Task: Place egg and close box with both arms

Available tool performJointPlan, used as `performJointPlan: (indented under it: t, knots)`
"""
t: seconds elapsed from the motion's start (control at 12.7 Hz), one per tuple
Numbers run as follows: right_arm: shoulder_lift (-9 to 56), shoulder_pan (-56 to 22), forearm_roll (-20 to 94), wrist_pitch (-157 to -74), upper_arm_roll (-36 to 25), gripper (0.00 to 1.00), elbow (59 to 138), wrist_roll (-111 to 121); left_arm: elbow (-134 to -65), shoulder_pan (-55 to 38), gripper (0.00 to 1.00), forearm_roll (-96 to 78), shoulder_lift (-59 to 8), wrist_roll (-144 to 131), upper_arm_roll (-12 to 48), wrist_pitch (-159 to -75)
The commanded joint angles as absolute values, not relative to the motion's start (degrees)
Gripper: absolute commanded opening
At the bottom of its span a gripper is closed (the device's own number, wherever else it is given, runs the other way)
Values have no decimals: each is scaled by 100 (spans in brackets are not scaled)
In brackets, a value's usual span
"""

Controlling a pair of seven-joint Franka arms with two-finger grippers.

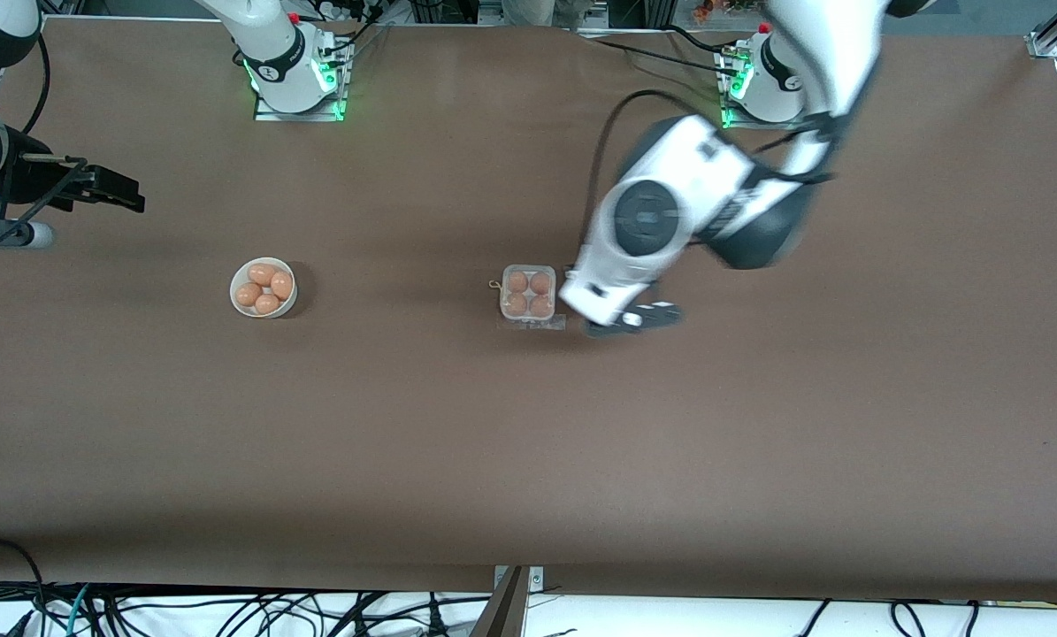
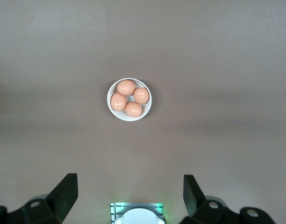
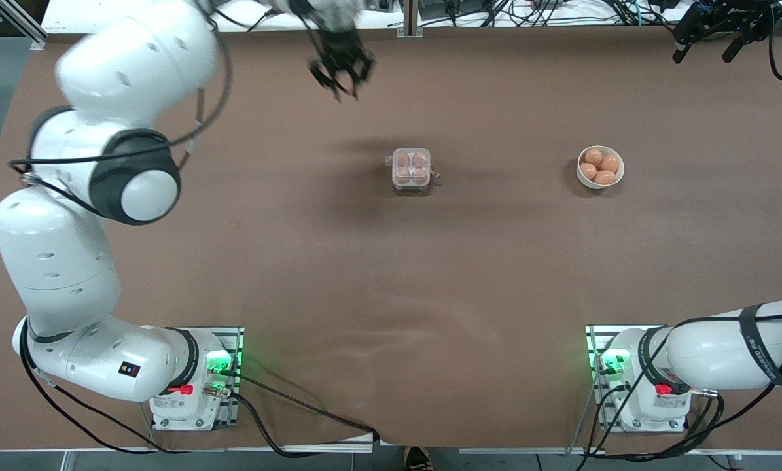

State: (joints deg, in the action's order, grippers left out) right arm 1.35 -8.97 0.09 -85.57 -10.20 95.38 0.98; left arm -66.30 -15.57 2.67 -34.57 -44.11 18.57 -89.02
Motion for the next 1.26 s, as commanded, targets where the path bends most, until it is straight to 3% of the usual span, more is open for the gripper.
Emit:
performJointPlan:
  t: [0.0,0.32,0.63,1.03,1.18]
  knots:
    - [35,-809,53,-8438,-967,100,9519,202,-5847,-741,99,378,-3463,-3520,1942,-8552]
    - [35,-809,62,-8446,-984,100,9527,343,-5810,-378,100,1701,-3278,-2638,1898,-8534]
    - [44,-809,70,-8429,-976,100,9554,343,-5906,166,100,1828,-3034,-1297,1750,-8569]
    - [35,-809,53,-8429,-967,100,9554,325,-6801,-595,100,46,-2058,-536,-366,-8604]
    - [35,-809,53,-8429,-958,100,9554,308,-7257,-650,100,88,-1742,-554,-413,-8674]
